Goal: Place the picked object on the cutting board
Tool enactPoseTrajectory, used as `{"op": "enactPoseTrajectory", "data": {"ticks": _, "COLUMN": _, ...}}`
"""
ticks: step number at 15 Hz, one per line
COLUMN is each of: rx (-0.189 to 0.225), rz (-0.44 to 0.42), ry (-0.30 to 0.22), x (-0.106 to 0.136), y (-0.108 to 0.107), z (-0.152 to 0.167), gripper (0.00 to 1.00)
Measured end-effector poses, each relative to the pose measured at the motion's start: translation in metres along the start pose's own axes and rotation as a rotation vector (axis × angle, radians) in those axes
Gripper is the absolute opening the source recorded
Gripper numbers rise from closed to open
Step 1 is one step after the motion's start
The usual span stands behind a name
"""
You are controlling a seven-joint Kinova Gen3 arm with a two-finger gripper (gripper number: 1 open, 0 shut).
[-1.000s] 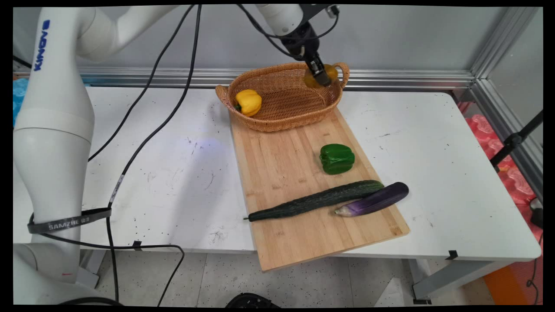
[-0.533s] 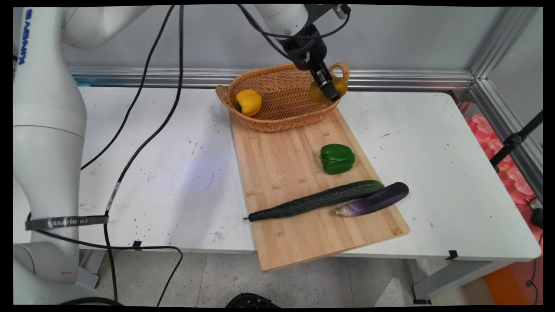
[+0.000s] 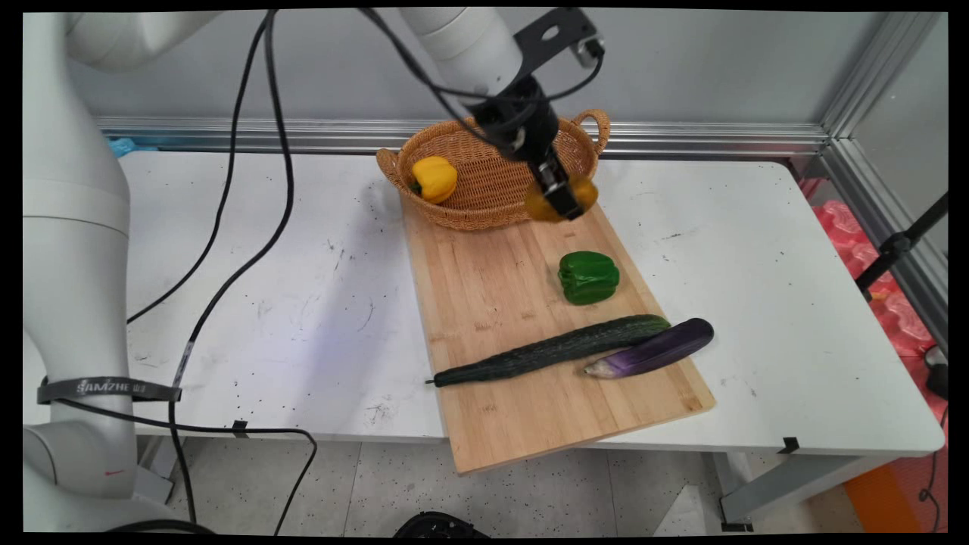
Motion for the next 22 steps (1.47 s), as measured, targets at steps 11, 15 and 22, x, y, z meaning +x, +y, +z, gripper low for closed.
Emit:
{"op": "enactPoseTrajectory", "data": {"ticks": 11, "rx": 0.01, "rz": 0.026, "ry": -0.045, "x": -0.075, "y": 0.037, "z": 0.024, "gripper": 0.0}}
{"op": "enactPoseTrajectory", "data": {"ticks": 15, "rx": 0.02, "rz": 0.042, "ry": -0.054, "x": -0.097, "y": 0.038, "z": 0.042, "gripper": 0.0}}
{"op": "enactPoseTrajectory", "data": {"ticks": 22, "rx": 0.027, "rz": 0.059, "ry": -0.056, "x": -0.12, "y": 0.036, "z": 0.065, "gripper": 0.0}}
